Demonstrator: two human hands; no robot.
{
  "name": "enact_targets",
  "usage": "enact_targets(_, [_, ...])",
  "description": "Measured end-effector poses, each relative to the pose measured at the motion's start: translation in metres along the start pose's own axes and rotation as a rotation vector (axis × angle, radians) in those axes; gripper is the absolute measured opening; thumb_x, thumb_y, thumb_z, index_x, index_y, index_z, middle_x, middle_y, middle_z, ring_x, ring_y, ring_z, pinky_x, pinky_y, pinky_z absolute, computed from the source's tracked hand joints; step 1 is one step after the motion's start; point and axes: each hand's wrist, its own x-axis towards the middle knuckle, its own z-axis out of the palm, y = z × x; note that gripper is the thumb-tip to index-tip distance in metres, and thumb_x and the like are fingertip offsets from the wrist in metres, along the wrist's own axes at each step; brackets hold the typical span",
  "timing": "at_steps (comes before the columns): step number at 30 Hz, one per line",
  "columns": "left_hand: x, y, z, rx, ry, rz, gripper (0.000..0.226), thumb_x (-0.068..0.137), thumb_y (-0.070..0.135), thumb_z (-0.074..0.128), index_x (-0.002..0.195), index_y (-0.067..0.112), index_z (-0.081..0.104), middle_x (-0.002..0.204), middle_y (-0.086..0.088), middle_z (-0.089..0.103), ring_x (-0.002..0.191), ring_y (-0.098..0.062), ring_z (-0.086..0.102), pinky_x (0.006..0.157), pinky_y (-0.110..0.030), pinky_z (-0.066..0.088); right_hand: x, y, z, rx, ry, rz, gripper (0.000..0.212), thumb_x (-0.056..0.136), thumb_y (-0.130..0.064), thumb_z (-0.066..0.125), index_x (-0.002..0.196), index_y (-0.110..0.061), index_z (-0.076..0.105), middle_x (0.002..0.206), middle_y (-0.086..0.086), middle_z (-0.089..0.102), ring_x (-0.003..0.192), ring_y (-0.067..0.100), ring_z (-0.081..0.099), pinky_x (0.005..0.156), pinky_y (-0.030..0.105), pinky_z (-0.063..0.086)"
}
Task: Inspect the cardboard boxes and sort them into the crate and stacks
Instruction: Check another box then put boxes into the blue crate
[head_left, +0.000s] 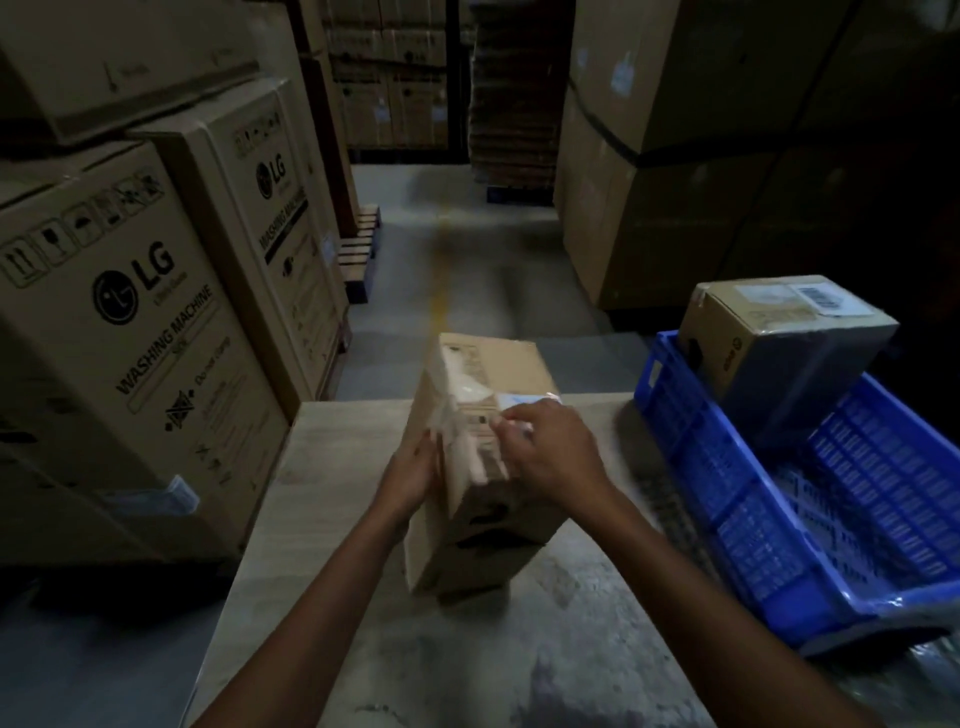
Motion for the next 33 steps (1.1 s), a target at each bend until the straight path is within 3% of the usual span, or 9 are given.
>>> enact_targets(3, [-0.011,0.037,-0.02,-0.349,-0.027,0.017,0.036,0.103,0.046,0.045,0.119,0.021,0.066,0.106,-0.003,0.076,0.095,-0.021,0.074,0.078,-0.039,0.06,0.007,0.006,0.004,-0.06,-0.026,0.122,0.05,0.098,-0.046,0.056,0.144,-0.028,0.048,0.146,0.004,0.048,0.133,0.028,0.044,0.104,0.048,0.044])
enact_targets(5, [-0.01,0.043,-0.027,-0.363,-0.052,0.004,0.029,0.102,0.035,0.054,0.125,0.019,0.06,0.111,-0.007,0.074,0.096,-0.023,0.074,0.073,-0.039,0.062,0.007,0.005,0.013,0.152,-0.089,0.137,0.049,0.098,-0.034,0.062,0.144,-0.024,0.048,0.144,0.003,0.055,0.13,0.024,0.054,0.097,0.037,0.049])
enact_targets(9, [0.0,0.045,-0.03,-0.187,-0.089,-0.01,0.035,0.097,0.007,0.058,0.132,0.013,0.053,0.121,-0.013,0.07,0.093,-0.018,0.074,0.07,-0.03,0.06,0.006,0.003,0.025,0.278,-0.032,0.155,0.052,0.097,-0.027,0.067,0.146,-0.019,0.052,0.144,0.004,0.059,0.119,0.018,0.063,0.085,0.025,0.05])
enact_targets(14, [0.015,0.053,-0.04,0.588,-0.003,0.335,0.073,0.087,0.038,0.071,0.149,0.031,0.033,0.153,-0.005,0.039,0.139,-0.023,0.039,0.111,-0.049,0.04,0.031,0.005,0.003,-0.004,-0.158,-0.025,0.071,0.085,-0.043,0.077,0.147,-0.024,0.048,0.151,0.002,0.049,0.13,0.021,0.051,0.103,0.042,0.048])
enact_targets(17, [0.012,0.082,-0.046,0.92,-0.221,0.428,0.094,0.084,0.046,0.074,0.159,0.03,0.018,0.163,-0.003,0.024,0.148,-0.025,0.022,0.119,-0.048,0.027,0.054,-0.007,-0.022,-0.153,-0.444,-0.172,0.083,0.084,-0.041,0.078,0.155,-0.028,0.036,0.164,0.005,0.029,0.144,0.026,0.037,0.113,0.044,0.037])
enact_targets(20, [0.013,0.096,-0.041,1.192,-0.436,0.305,0.087,0.09,0.049,0.065,0.159,0.031,0.015,0.164,-0.01,0.016,0.149,-0.033,0.013,0.118,-0.052,0.022,0.063,-0.018,-0.021,-0.314,-0.595,-0.233,0.074,0.086,-0.033,0.077,0.151,-0.024,0.043,0.147,0.005,0.048,0.122,0.023,0.052,0.091,0.034,0.045])
enact_targets(27, [0.023,0.1,-0.037,1.3,-0.451,0.287,0.093,0.087,0.054,0.066,0.159,0.03,0.013,0.164,-0.012,0.01,0.149,-0.036,0.008,0.116,-0.055,0.023,0.07,-0.016,-0.017,-0.372,-0.611,-0.269,0.067,0.084,-0.039,0.079,0.143,-0.022,0.052,0.136,0.003,0.054,0.109,0.018,0.051,0.085,0.033,0.046])
enact_targets(31, [0.048,0.116,-0.036,1.302,-0.466,0.274,0.12,0.074,0.064,0.074,0.16,0.024,0.001,0.167,-0.009,-0.01,0.153,-0.035,-0.006,0.122,-0.055,0.013,0.093,-0.019,-0.022,-0.323,-0.549,-0.219,0.086,0.08,-0.04,0.082,0.153,-0.022,0.039,0.157,0.005,0.04,0.139,0.027,0.043,0.111,0.042,0.04])
enact_targets(33, [0.06,0.116,-0.034,1.327,-0.507,0.24,0.125,0.071,0.068,0.074,0.16,0.024,-0.002,0.166,-0.009,-0.013,0.153,-0.034,-0.009,0.122,-0.056,0.01,0.103,-0.02,-0.017,-0.354,-0.586,-0.207,0.087,0.079,-0.041,0.082,0.152,-0.023,0.039,0.157,0.006,0.039,0.136,0.028,0.044,0.111,0.046,0.041])
